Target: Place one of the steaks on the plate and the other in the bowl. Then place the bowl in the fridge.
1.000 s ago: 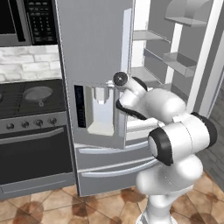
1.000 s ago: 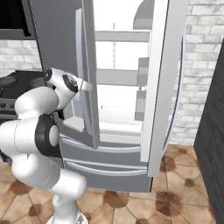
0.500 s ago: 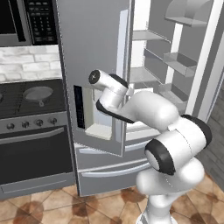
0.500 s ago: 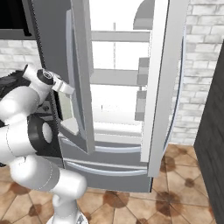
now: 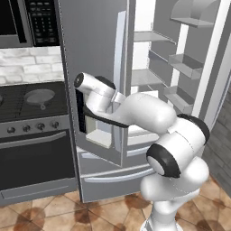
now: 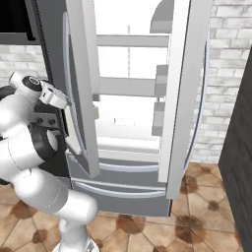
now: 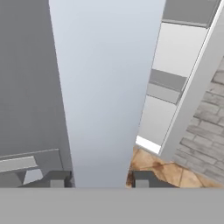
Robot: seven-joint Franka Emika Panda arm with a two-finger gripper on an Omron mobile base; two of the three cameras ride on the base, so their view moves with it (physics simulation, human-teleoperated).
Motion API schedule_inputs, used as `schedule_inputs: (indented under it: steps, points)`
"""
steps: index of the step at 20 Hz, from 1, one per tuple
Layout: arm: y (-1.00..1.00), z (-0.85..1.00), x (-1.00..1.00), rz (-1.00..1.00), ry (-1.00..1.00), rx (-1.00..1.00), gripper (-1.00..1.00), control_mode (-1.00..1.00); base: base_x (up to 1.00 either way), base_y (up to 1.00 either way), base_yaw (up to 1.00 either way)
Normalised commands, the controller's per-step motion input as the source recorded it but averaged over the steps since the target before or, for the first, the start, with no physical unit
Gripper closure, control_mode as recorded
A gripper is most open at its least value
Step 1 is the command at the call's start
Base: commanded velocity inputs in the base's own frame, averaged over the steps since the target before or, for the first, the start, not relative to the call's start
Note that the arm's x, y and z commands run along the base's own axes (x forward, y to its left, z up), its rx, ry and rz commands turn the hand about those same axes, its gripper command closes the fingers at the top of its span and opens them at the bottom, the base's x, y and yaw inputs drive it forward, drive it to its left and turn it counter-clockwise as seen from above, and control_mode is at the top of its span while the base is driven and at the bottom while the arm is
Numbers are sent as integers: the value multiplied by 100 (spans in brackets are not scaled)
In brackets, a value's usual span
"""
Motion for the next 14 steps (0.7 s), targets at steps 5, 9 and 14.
schedule_inputs:
  steps: [5, 9, 14]
  points:
    - [-3, 0, 0, 0, 0, 0, -100, -100, 0, 0, 0]
    - [-23, 0, -2, 0, 0, 0, -100, -100, 0, 0, 0]
    - [3, 0, -1, 0, -1, 0, -100, -100, 0, 0, 0]
